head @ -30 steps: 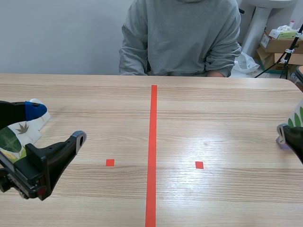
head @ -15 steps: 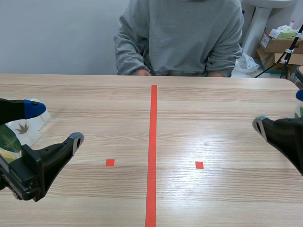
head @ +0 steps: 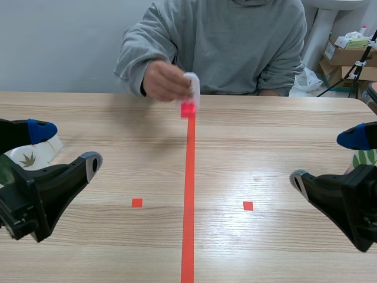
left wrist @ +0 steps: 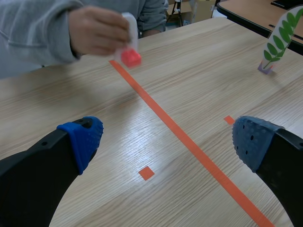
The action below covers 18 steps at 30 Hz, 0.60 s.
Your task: Do the leaf sorting experiment
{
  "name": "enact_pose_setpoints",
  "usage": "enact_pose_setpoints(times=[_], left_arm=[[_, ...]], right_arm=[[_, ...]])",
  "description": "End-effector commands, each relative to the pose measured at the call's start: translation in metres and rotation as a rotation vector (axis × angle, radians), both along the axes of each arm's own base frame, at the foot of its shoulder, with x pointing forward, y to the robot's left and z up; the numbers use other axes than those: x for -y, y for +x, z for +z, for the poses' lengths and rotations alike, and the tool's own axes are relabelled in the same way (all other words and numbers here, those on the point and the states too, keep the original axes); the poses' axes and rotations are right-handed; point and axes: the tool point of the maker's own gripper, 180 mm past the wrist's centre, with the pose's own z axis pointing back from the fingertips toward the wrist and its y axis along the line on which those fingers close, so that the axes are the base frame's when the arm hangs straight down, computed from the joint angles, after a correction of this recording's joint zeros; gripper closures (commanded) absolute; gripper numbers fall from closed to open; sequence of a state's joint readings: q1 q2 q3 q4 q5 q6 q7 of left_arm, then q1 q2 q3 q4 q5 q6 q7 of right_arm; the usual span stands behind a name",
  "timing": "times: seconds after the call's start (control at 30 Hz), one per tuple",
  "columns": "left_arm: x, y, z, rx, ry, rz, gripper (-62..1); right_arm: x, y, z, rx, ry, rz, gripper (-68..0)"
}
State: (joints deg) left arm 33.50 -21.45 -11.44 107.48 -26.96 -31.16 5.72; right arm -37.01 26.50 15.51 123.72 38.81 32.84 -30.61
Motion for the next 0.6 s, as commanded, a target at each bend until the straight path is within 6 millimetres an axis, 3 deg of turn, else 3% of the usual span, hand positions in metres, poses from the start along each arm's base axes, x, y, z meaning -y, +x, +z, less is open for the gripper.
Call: enact_pose_setpoints(times=[0.0,0.57], left_arm=[[0.0023,0.0004,0.0105,0.026,-0.034,-0.003,-58.5],[0.0025,0.0008,0.0131,0.022,-0.062,0.001,-58.5]], right_arm=[[0.0029,0.0029,0.0026,0.011,-0.009,-0.002,-56.9],[0.0034,0.003,0.0021,0.01,-0.013,-0.002,-56.9]])
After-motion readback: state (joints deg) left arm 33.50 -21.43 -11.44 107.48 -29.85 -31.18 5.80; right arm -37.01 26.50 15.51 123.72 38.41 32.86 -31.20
